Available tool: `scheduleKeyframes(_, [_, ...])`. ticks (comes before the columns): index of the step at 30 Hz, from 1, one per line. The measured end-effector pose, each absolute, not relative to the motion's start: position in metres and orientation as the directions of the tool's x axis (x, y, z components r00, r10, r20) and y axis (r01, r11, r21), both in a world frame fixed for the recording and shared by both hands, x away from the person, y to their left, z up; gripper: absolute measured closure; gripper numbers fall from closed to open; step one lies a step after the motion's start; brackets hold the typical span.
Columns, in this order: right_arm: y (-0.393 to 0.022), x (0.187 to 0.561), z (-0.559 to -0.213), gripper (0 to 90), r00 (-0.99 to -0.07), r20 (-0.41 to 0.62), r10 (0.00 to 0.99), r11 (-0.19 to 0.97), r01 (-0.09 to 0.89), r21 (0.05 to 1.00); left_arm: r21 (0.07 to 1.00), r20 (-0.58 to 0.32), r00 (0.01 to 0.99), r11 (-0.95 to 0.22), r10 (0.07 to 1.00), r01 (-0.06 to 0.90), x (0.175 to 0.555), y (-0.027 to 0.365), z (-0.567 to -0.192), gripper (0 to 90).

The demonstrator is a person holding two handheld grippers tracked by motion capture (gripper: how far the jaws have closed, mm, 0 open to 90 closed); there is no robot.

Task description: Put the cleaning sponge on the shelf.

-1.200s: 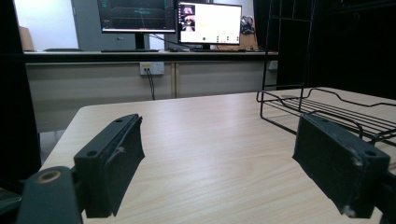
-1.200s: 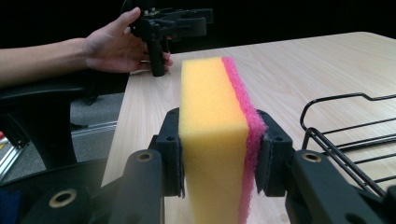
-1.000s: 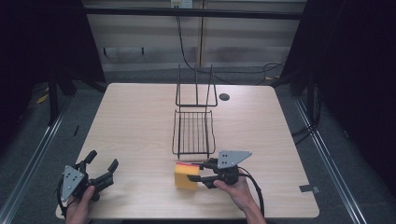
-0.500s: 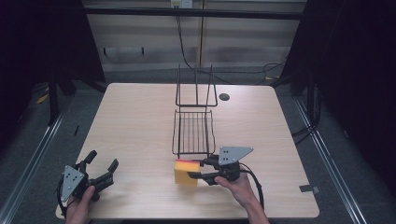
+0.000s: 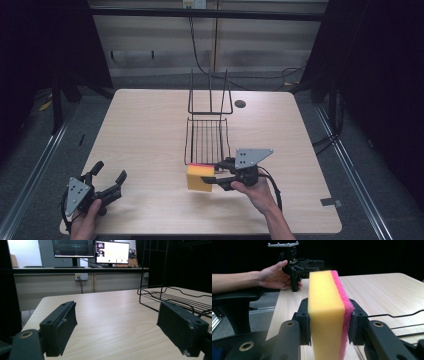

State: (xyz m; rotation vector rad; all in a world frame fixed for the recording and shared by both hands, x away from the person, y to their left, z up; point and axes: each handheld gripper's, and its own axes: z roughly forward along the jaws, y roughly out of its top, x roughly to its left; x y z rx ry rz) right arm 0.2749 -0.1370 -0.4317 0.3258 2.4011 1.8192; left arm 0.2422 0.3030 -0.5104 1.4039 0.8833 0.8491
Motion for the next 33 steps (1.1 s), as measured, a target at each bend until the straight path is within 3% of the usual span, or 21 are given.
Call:
scheduleKeyframes(20, [-0.133,0.302,-0.411,61.1,-0.972,0.019,0.236,0.266,0.084,0.96,1.0,-0.012,0.443,0.001,0.896,0.024,0.242,0.303,-0.51,15.5])
scheduleKeyframes(33, [-0.149,0.324,-0.418,61.0,-0.961,0.05,0.273,0.248,0.12,0.961,1.0,-0.012,0.443,0.002,0.896,0.024,0.242,0.303,-0.51,15.5])
